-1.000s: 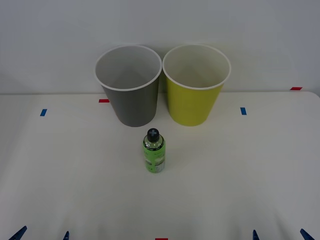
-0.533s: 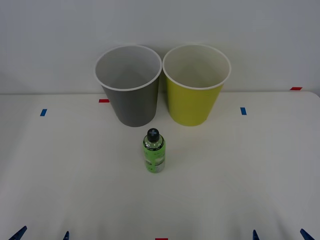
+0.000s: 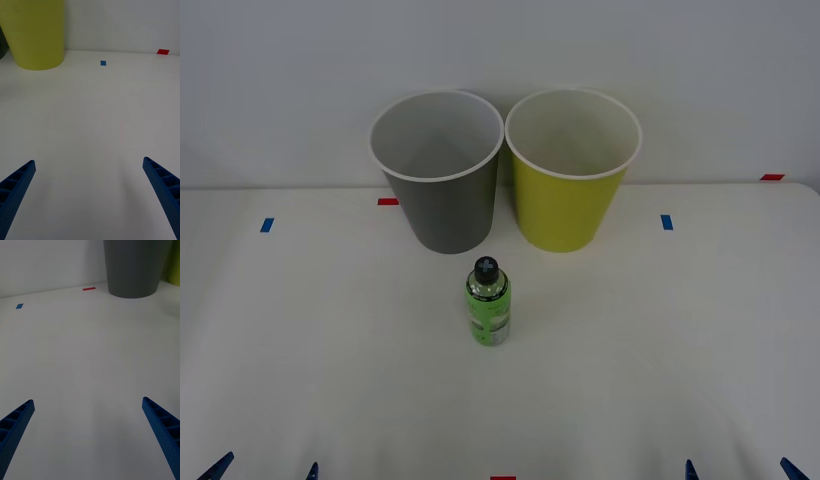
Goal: Put cans in the gray bin and PET bottles in the light green bin.
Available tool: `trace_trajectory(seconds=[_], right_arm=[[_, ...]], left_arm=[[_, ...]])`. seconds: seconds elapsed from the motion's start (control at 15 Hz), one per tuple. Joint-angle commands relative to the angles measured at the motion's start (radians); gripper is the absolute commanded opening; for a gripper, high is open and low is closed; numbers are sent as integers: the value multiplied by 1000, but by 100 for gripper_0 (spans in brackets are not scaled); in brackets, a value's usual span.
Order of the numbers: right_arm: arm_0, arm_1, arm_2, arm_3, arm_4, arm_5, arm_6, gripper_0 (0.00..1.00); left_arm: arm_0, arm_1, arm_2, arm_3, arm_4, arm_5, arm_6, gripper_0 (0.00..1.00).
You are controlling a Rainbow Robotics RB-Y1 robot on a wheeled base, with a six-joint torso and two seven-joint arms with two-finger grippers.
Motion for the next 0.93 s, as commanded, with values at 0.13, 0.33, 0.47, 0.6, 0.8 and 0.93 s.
trace_trajectory(seconds=[0.13,0.33,0.47,0.6,0.8,0.93], right_arm=[[0,0,0,0,0,0,0,100],[0,0,0,0,0,0,0,100],[0,0,0,0,0,0,0,100],[0,0,0,0,0,0,0,100],[0,0,0,0,0,0,0,100],[0,0,0,0,0,0,0,100]], left_arm=[[0,0,0,0,0,0,0,100],[0,0,0,0,0,0,0,100],[0,0,0,0,0,0,0,100],[0,0,0,0,0,0,0,100],[0,0,0,0,0,0,0,100],[0,0,0,0,0,0,0,100]])
